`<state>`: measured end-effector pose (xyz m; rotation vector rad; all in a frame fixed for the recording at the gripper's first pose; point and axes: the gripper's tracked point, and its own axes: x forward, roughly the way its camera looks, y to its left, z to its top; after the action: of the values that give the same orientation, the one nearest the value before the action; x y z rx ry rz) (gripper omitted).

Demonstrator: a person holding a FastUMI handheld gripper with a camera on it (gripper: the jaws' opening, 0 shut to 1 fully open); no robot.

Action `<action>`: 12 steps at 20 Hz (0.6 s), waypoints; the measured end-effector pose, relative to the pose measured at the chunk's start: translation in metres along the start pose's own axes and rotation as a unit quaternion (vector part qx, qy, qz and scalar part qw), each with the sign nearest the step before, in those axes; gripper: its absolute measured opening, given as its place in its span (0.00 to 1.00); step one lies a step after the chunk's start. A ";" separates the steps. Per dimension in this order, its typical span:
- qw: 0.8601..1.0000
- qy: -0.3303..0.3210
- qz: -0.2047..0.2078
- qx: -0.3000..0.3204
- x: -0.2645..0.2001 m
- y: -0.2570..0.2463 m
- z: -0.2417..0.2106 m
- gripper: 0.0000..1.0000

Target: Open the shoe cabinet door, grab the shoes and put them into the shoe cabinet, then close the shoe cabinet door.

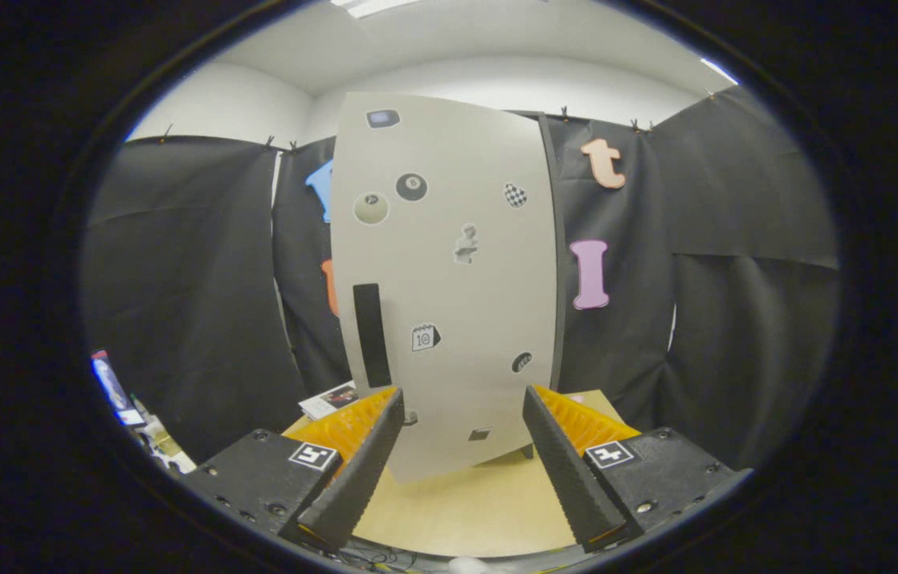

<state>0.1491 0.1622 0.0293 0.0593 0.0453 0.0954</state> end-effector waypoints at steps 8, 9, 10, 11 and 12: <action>0.997 -0.026 -0.069 -0.005 -0.055 -0.023 0.005 0.98; 0.997 -0.029 -0.073 -0.009 -0.063 -0.023 0.004 0.98; 0.996 -0.032 -0.076 -0.012 -0.070 -0.023 0.004 0.98; 0.996 -0.035 -0.080 -0.014 -0.076 -0.023 0.004 0.98; 0.996 -0.035 -0.079 -0.014 -0.081 -0.022 0.002 0.98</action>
<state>0.0711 0.1329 0.0334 0.0316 -0.0221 -0.0644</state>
